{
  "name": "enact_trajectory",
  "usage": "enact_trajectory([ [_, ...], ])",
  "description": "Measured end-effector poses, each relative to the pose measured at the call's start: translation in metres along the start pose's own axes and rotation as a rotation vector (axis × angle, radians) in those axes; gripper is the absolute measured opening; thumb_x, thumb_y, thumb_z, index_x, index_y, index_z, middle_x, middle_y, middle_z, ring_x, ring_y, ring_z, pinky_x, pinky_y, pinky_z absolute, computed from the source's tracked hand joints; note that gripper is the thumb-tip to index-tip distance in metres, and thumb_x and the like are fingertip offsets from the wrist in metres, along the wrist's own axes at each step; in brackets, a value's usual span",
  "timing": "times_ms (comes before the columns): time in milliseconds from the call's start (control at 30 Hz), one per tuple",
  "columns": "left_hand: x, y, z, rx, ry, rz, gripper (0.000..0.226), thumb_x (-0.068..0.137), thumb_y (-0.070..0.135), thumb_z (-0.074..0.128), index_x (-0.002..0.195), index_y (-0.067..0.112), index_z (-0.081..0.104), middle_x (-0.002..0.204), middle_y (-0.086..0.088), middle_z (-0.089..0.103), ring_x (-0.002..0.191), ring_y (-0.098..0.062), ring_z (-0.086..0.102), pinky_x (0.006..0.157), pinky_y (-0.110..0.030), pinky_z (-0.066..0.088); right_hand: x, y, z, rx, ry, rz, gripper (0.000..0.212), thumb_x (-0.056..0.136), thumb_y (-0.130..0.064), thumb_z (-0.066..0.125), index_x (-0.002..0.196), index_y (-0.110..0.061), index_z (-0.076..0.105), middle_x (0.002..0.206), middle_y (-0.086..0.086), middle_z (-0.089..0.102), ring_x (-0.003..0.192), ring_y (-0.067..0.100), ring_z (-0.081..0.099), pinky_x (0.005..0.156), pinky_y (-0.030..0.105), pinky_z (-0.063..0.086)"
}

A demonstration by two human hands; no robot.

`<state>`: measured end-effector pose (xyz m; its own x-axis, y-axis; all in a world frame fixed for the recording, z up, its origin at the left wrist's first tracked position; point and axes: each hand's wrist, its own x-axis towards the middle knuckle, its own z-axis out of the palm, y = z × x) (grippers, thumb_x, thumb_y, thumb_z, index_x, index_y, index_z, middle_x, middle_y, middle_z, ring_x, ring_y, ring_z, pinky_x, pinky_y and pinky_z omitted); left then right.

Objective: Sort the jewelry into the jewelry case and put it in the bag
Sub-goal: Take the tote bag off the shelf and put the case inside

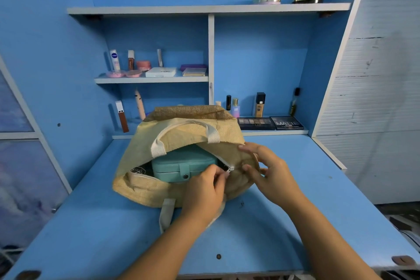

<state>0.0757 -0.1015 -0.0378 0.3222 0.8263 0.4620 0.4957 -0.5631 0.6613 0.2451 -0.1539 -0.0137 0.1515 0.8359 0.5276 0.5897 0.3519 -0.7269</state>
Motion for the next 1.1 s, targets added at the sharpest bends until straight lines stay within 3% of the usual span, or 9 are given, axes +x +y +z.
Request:
enact_trajectory([
  [100, 0.001, 0.0, -0.003, -0.014, -0.054, -0.021, 0.021, 0.095, 0.035, 0.056, 0.075, 0.029, 0.052, 0.064, 0.013, 0.06, 0.061, -0.003, 0.055, 0.051, -0.015, 0.035, -0.001, -0.001, -0.002, 0.003, -0.099, 0.06, 0.058, 0.087, -0.001, 0.061, 0.122, -0.047, 0.05, 0.121, -0.03, 0.054, 0.111, 0.001, 0.055, 0.078, 0.022, 0.054],
  [233, 0.001, -0.001, -0.006, 0.026, -0.067, -0.004, 0.02, 0.096, 0.035, 0.054, 0.078, 0.026, 0.053, 0.067, 0.008, 0.062, 0.062, -0.009, 0.057, 0.053, -0.029, 0.043, 0.001, -0.002, -0.005, -0.039, -0.099, 0.129, 0.063, 0.086, 0.006, 0.053, 0.117, -0.05, 0.053, 0.108, -0.03, 0.061, 0.091, 0.0, 0.059, 0.066, 0.024, 0.055],
  [333, 0.005, -0.006, -0.008, 0.076, -0.042, 0.005, 0.021, 0.096, 0.032, 0.055, 0.08, 0.018, 0.055, 0.065, 0.006, 0.059, 0.058, -0.013, 0.055, 0.052, -0.036, 0.043, 0.0, 0.001, -0.003, -0.088, -0.061, 0.11, 0.062, 0.084, 0.009, 0.051, 0.116, -0.044, 0.059, 0.108, -0.021, 0.063, 0.083, -0.001, 0.055, 0.065, 0.015, 0.049],
  [467, 0.004, -0.007, -0.01, 0.03, -0.066, -0.015, 0.022, 0.095, 0.03, 0.056, 0.078, 0.016, 0.055, 0.062, 0.007, 0.056, 0.057, -0.011, 0.054, 0.052, -0.033, 0.042, -0.003, 0.005, 0.004, -0.16, 0.004, 0.045, 0.056, 0.082, 0.016, 0.046, 0.107, -0.027, 0.071, 0.103, -0.014, 0.061, 0.093, -0.015, 0.052, 0.076, 0.0, 0.037],
  [700, 0.006, -0.001, -0.014, 0.141, -0.047, -0.014, 0.025, 0.096, 0.031, 0.054, 0.077, 0.016, 0.051, 0.062, 0.005, 0.052, 0.056, -0.017, 0.052, 0.049, -0.033, 0.039, -0.001, 0.006, 0.006, -0.195, 0.01, 0.099, 0.054, 0.086, 0.014, 0.044, 0.114, -0.026, 0.069, 0.1, -0.014, 0.059, 0.088, -0.01, 0.052, 0.074, -0.001, 0.036],
  [833, 0.013, 0.001, -0.017, 0.136, -0.007, -0.08, 0.024, 0.096, 0.031, 0.055, 0.077, 0.017, 0.052, 0.066, 0.001, 0.059, 0.06, -0.019, 0.056, 0.053, -0.036, 0.044, 0.001, -0.001, 0.009, -0.183, 0.044, 0.131, 0.052, 0.089, 0.011, 0.043, 0.116, -0.026, 0.068, 0.097, -0.016, 0.056, 0.087, -0.012, 0.053, 0.073, 0.0, 0.038],
  [933, 0.017, 0.001, -0.017, 0.033, -0.023, -0.086, 0.022, 0.095, 0.029, 0.057, 0.075, 0.02, 0.053, 0.066, 0.009, 0.058, 0.06, -0.009, 0.054, 0.057, -0.03, 0.044, 0.002, -0.004, 0.011, -0.198, 0.07, 0.142, 0.047, 0.09, 0.006, 0.046, 0.119, -0.025, 0.066, 0.099, -0.008, 0.055, 0.085, -0.008, 0.051, 0.073, -0.001, 0.036],
  [1033, 0.013, 0.003, -0.015, -0.085, -0.071, -0.029, 0.021, 0.095, 0.026, 0.058, 0.074, 0.027, 0.054, 0.066, 0.012, 0.059, 0.066, -0.006, 0.055, 0.056, -0.019, 0.041, -0.001, -0.006, 0.014, -0.203, 0.065, 0.138, 0.04, 0.088, -0.012, 0.063, 0.124, -0.029, 0.062, 0.106, -0.004, 0.05, 0.087, -0.005, 0.049, 0.074, -0.002, 0.034],
  [1100, 0.009, 0.0, -0.015, -0.134, -0.078, -0.016, 0.02, 0.096, 0.024, 0.057, 0.076, 0.026, 0.056, 0.068, 0.009, 0.061, 0.067, -0.009, 0.056, 0.059, -0.023, 0.043, -0.003, -0.004, 0.015, -0.224, 0.051, 0.115, 0.045, 0.084, -0.022, 0.071, 0.126, -0.032, 0.059, 0.113, -0.003, 0.049, 0.089, -0.002, 0.05, 0.081, 0.004, 0.039],
])
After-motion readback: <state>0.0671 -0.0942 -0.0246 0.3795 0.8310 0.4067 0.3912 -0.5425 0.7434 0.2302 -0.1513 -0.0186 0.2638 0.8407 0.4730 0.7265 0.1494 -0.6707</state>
